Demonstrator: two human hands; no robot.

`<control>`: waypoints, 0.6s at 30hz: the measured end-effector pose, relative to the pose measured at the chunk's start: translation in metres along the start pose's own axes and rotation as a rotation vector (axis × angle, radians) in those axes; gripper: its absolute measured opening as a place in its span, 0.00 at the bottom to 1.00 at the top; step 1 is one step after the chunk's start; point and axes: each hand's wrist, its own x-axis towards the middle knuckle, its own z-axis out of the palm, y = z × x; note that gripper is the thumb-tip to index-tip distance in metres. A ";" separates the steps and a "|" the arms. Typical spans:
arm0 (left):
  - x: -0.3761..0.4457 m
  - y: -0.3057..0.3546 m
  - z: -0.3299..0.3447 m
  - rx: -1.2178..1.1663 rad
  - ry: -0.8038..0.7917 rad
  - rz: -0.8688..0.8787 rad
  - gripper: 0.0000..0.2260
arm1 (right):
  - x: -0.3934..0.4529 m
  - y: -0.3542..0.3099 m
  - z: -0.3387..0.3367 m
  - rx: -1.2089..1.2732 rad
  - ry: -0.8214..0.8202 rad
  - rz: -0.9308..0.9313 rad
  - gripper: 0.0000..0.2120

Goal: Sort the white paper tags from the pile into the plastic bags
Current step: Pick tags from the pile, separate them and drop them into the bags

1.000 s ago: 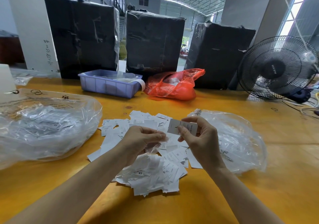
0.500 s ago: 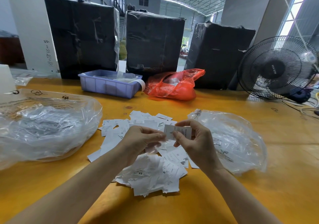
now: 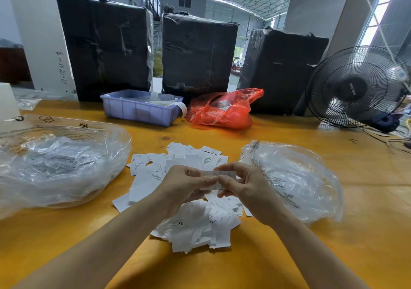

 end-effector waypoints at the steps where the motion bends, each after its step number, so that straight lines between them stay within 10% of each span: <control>1: 0.000 -0.001 0.001 0.005 0.001 0.000 0.11 | 0.000 0.000 0.001 -0.019 -0.027 0.018 0.10; 11: 0.000 -0.002 0.013 -0.325 0.171 -0.056 0.04 | 0.002 0.000 0.003 -0.046 0.213 -0.098 0.14; 18: -0.002 -0.004 0.019 -0.382 0.235 -0.030 0.02 | -0.001 0.001 0.017 -0.083 0.052 -0.105 0.19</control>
